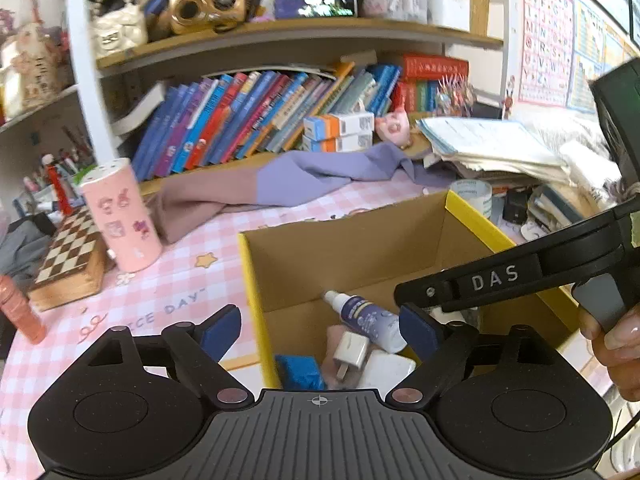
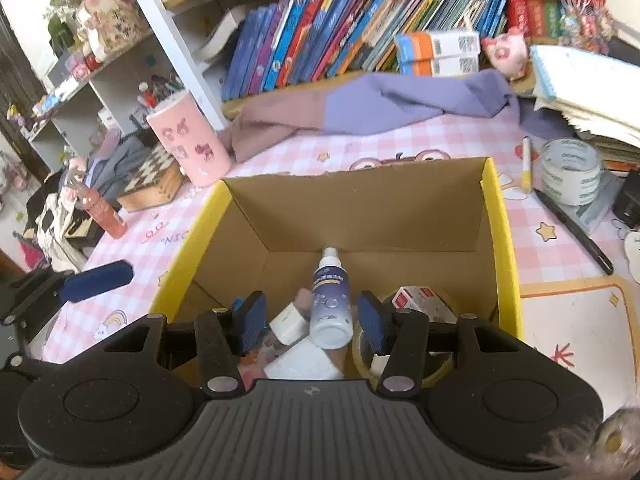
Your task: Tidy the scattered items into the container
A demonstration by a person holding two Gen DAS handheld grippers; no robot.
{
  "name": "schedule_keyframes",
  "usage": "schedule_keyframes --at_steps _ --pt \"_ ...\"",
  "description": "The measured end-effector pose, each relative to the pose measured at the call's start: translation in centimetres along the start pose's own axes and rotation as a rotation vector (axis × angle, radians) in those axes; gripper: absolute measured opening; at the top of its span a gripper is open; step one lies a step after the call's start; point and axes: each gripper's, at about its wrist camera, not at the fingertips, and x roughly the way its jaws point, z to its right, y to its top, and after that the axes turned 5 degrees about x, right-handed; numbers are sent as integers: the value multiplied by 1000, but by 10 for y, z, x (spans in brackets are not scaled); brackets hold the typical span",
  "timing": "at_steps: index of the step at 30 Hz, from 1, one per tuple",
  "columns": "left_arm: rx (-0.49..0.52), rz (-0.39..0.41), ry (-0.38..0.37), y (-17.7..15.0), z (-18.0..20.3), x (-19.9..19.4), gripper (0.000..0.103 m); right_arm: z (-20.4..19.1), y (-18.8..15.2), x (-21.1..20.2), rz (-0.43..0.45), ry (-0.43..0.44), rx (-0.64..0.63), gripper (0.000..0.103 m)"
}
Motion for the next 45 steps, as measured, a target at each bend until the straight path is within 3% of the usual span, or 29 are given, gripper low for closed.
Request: schedule_keyframes --at_steps 9,16,24,35,43,45 --pt "-81 53 87 -29 -18 -58 89 -34 -35 -44 139 -55 -33 49" --pt "-131 89 161 -58 -31 -101 96 -66 -77 -74 255 -107 -76 50" --pt "-156 91 163 -97 -34 -147 97 -99 -132 -97 248 -135 -96 50" --pt "-200 54 200 -142 -39 -183 97 -134 -192 -125 309 -197 -129 57" --pt "-238 20 222 -165 -47 -198 99 -147 -220 -124 263 -201 -143 68" --pt "-234 13 221 -168 -46 -200 102 -150 -223 -124 257 -203 -147 79"
